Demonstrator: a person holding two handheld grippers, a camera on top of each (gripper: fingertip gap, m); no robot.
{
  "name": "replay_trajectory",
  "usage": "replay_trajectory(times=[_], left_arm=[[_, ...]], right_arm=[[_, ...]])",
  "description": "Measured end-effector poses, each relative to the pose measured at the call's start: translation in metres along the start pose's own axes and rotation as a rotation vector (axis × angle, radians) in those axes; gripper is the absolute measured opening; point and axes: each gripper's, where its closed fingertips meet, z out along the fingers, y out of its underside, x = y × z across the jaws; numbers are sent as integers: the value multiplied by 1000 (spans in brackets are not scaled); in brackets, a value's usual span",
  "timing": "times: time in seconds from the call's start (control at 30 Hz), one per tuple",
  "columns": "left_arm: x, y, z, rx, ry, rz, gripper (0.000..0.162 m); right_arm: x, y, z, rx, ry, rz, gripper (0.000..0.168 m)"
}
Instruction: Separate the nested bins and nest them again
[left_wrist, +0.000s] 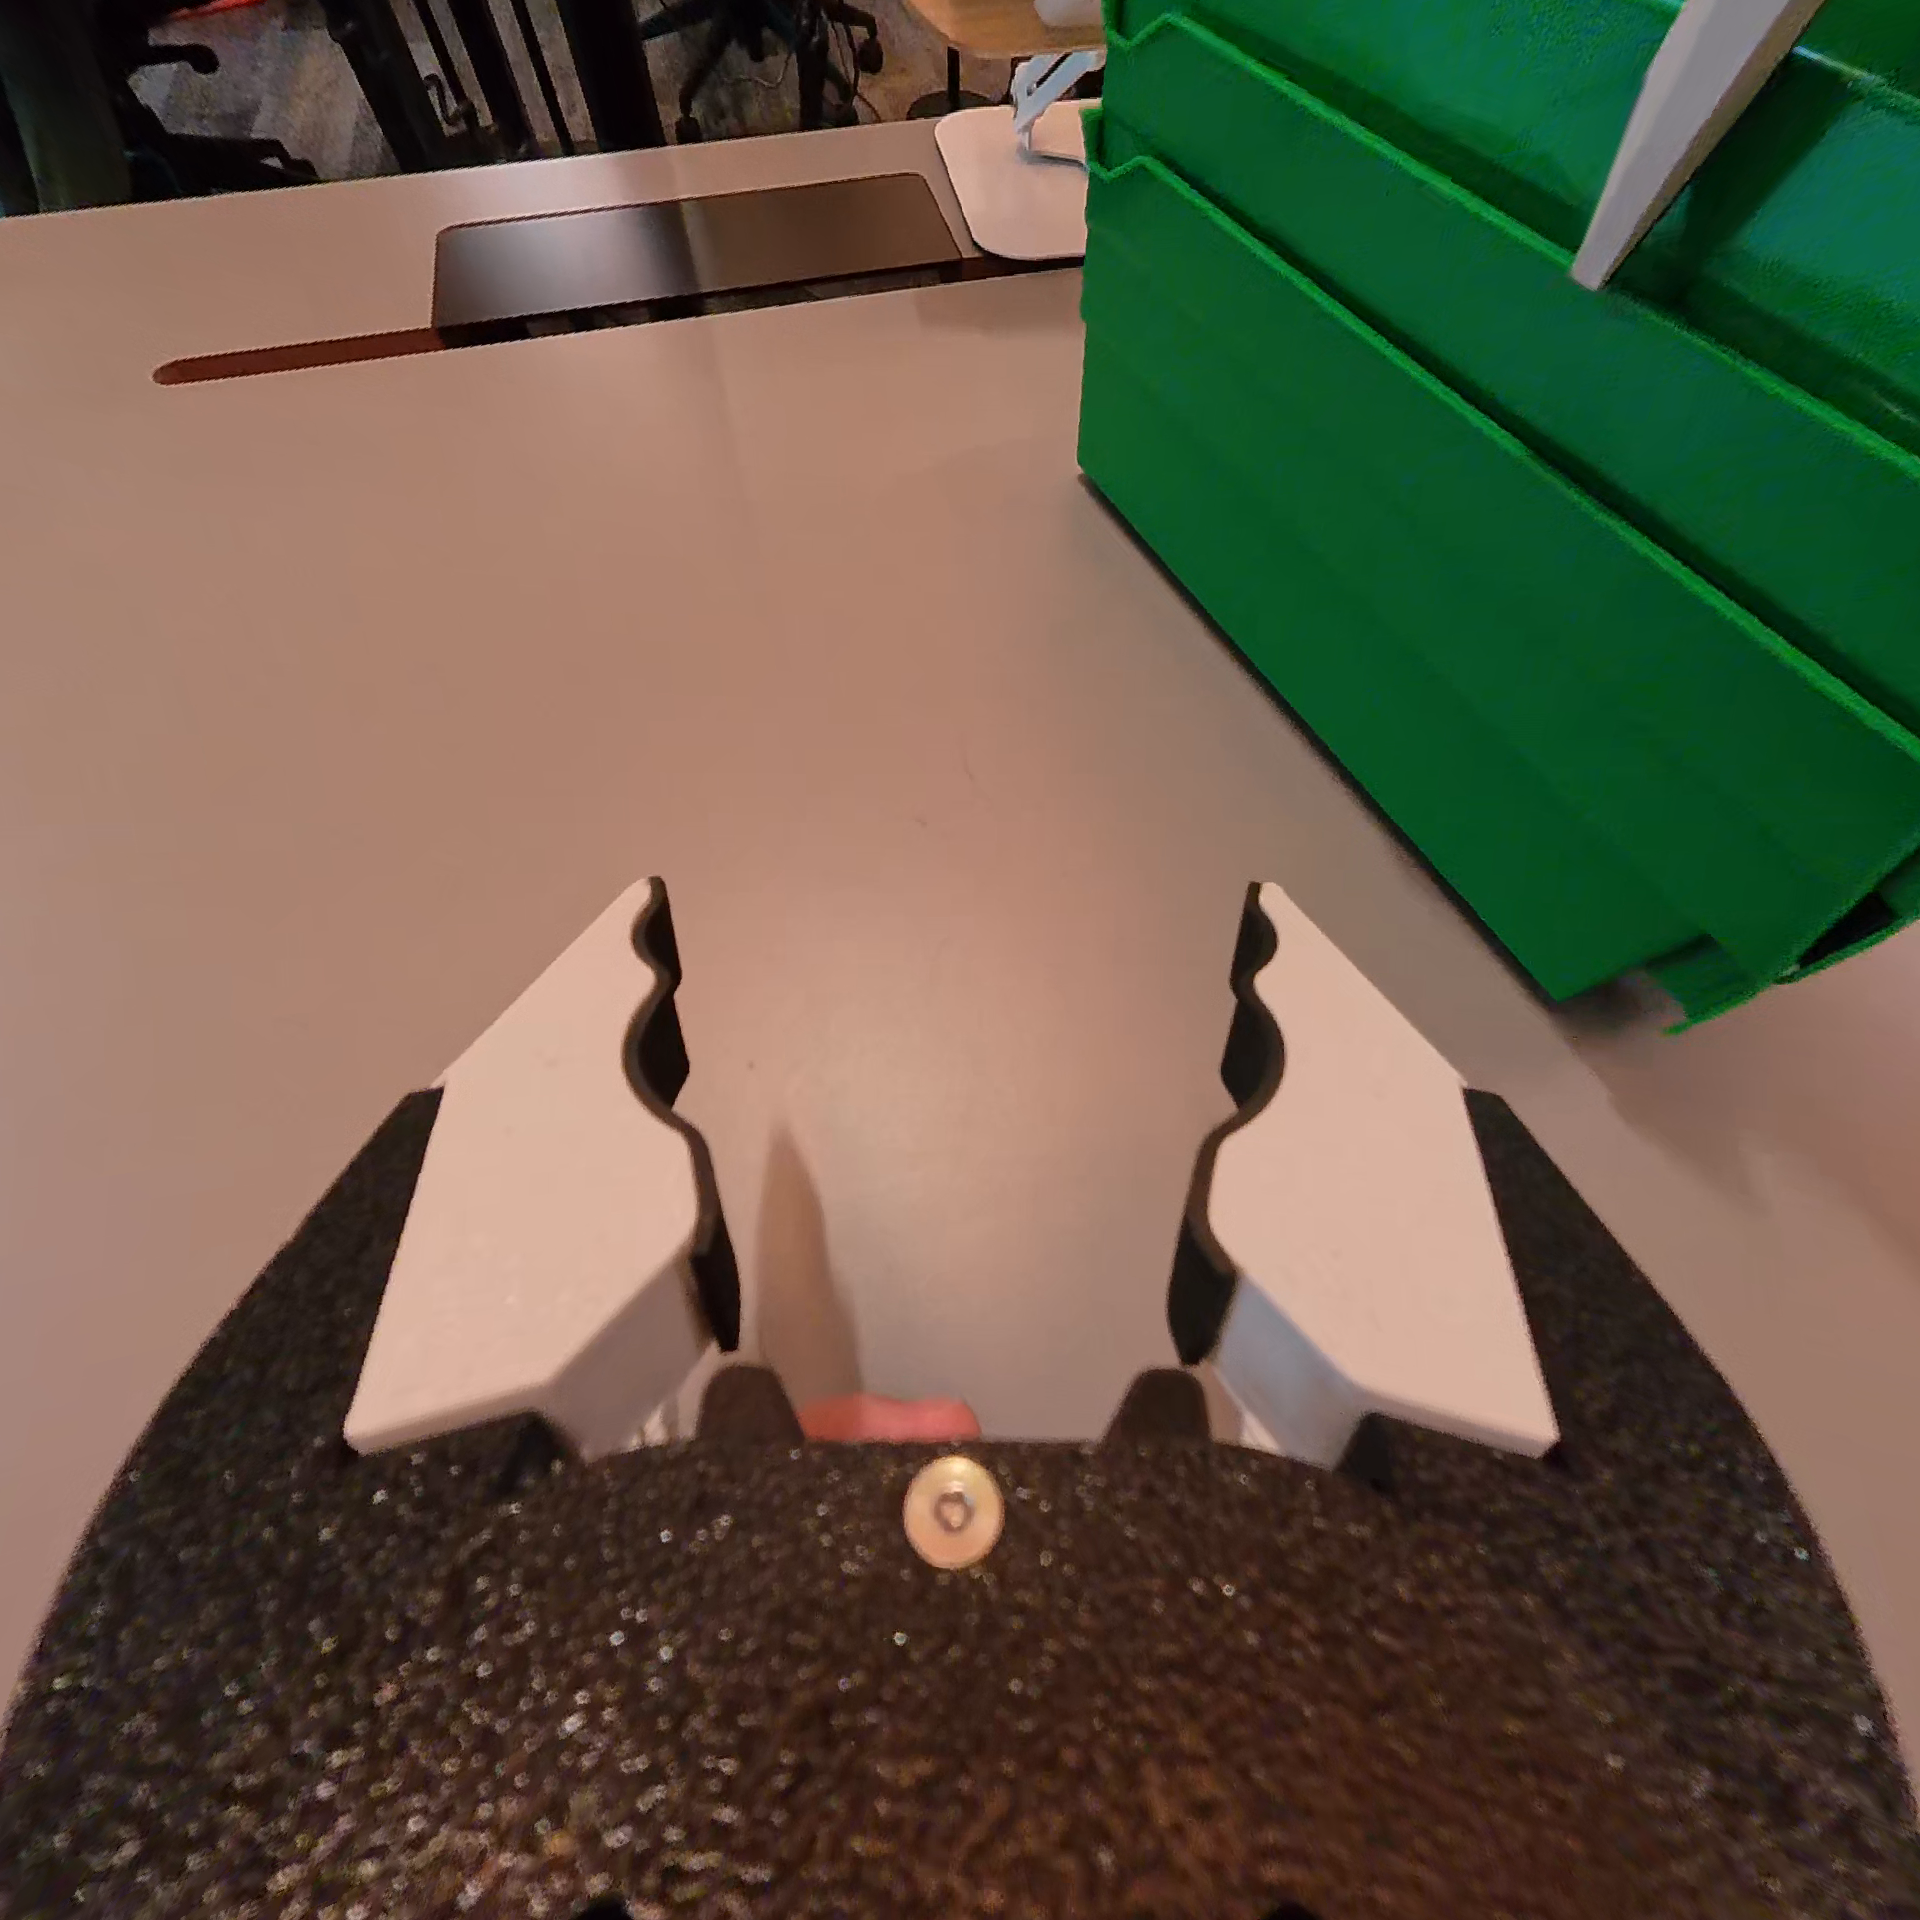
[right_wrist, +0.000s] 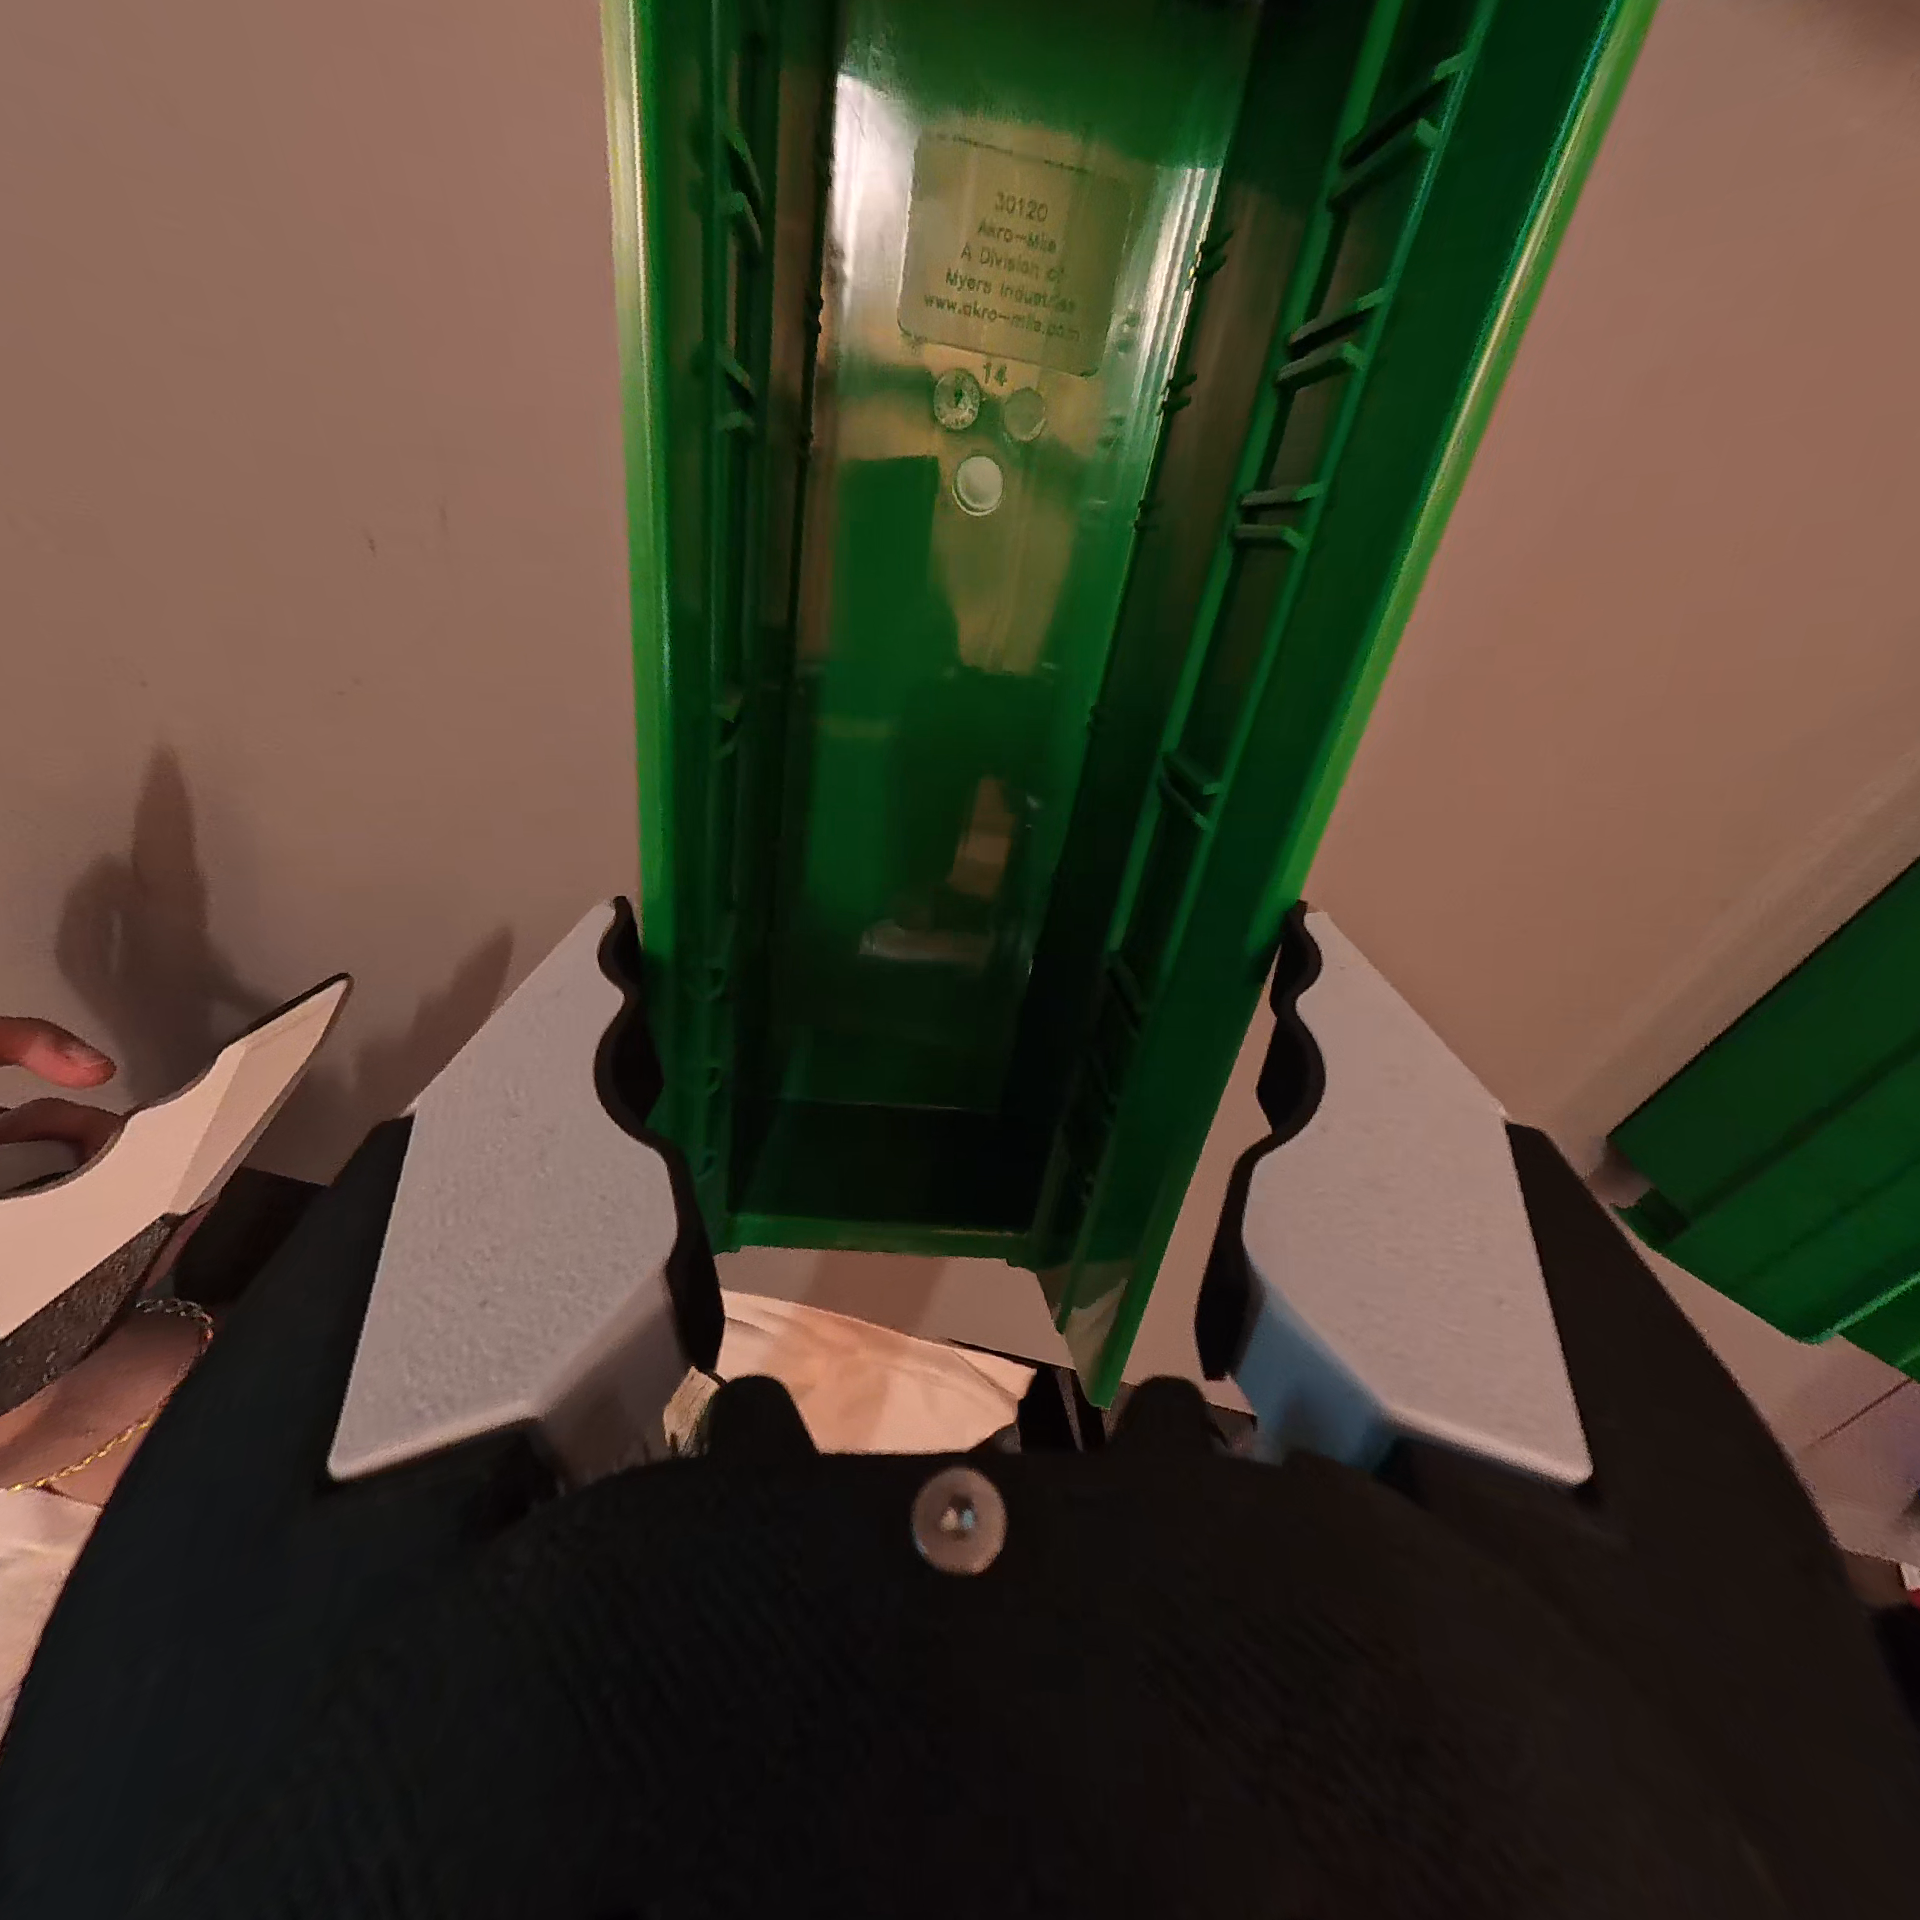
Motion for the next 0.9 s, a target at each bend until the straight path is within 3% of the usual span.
replay_trajectory(times=[0.27, 0.9], left_arm=[[3, -2, -2, 7, 11, 1, 105], [4, -2, -1, 5, 14, 3, 105]], right_arm=[[0, -1, -5, 2, -26, -3, 100], [2, -6, -32, 65, -42, -19, 95]])
